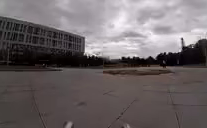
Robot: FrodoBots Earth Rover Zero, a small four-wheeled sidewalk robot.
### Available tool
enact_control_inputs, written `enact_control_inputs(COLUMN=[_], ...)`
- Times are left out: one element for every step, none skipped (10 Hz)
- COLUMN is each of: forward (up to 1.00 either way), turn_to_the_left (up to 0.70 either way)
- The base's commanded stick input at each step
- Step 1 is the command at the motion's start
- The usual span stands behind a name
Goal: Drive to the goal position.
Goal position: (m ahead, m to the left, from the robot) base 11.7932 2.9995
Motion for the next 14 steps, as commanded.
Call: enact_control_inputs(forward=[0.7, 0.7, 0.7, 0.7, 0.7, 0.7, 0.7, 0.7, 0.7, 0.7, 0.7, 0.7, 0.7, 0.7], turn_to_the_left=[0.0, 0.0, 0.0, 0.0, 0.0, 0.0, 0.0, 0.0, 0.0, 0.0, 0.0, 0.0, 0.0, 0.0])
